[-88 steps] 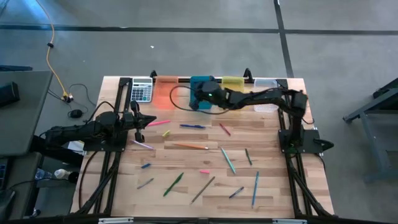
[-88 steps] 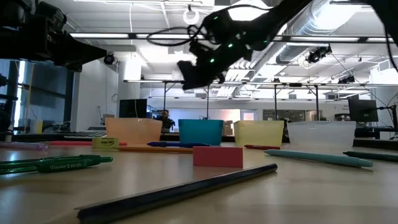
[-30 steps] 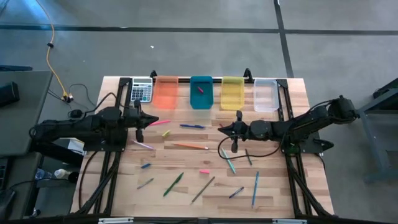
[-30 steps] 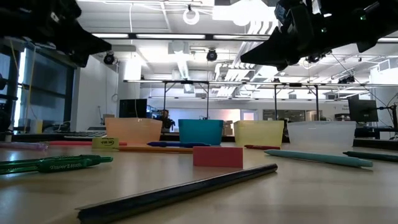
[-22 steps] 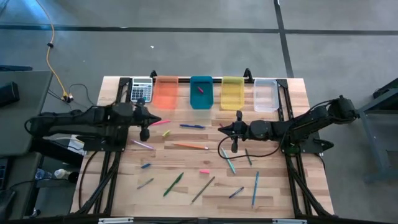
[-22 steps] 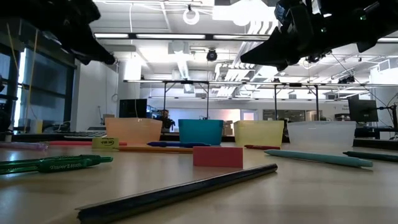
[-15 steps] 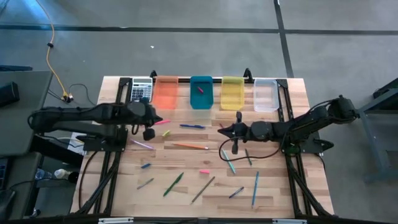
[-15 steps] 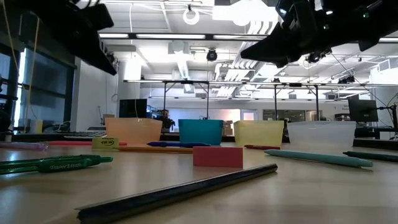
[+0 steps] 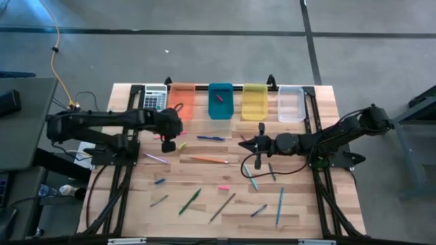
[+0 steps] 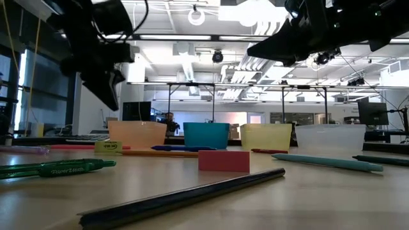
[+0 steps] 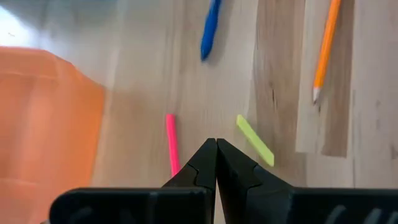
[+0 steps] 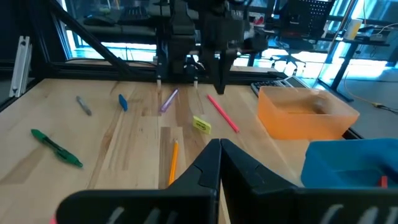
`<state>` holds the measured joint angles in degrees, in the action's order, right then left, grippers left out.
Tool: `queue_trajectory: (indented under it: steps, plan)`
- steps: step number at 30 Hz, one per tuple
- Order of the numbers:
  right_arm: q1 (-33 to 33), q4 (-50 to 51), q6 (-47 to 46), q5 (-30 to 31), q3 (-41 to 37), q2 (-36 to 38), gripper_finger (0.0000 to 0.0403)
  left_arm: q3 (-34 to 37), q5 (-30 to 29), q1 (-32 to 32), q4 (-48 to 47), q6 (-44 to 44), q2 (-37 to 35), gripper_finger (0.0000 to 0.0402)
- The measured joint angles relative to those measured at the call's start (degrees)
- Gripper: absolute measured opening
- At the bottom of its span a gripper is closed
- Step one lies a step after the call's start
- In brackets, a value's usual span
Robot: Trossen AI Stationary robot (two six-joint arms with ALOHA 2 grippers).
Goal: Sort crayons/erasers/pens/pencils in bins
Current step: Put the pink pencil into the transparent bin
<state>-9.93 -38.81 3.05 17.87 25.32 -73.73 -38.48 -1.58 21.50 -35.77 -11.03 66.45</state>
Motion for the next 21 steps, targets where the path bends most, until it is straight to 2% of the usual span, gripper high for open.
queue_trajectory:
  steps: [9, 14, 21]
  plan:
    - [0.0, 0.1, 0.0, 0.0, 0.0, 0.0, 0.0, 0.0, -0.6, 1.1, 0.7, -1.4, 7.9, 0.0011]
    - [0.0, 0.2, 0.0, 0.0, 0.0, 0.0, 0.0, 0.0, -1.6, 1.1, 3.1, -1.3, 10.2, 0.0044]
    - [0.0, 0.2, 0.0, 0.0, 0.0, 0.0, 0.0, 0.0, -5.9, 2.1, 4.3, -0.5, 12.5, 0.0095]
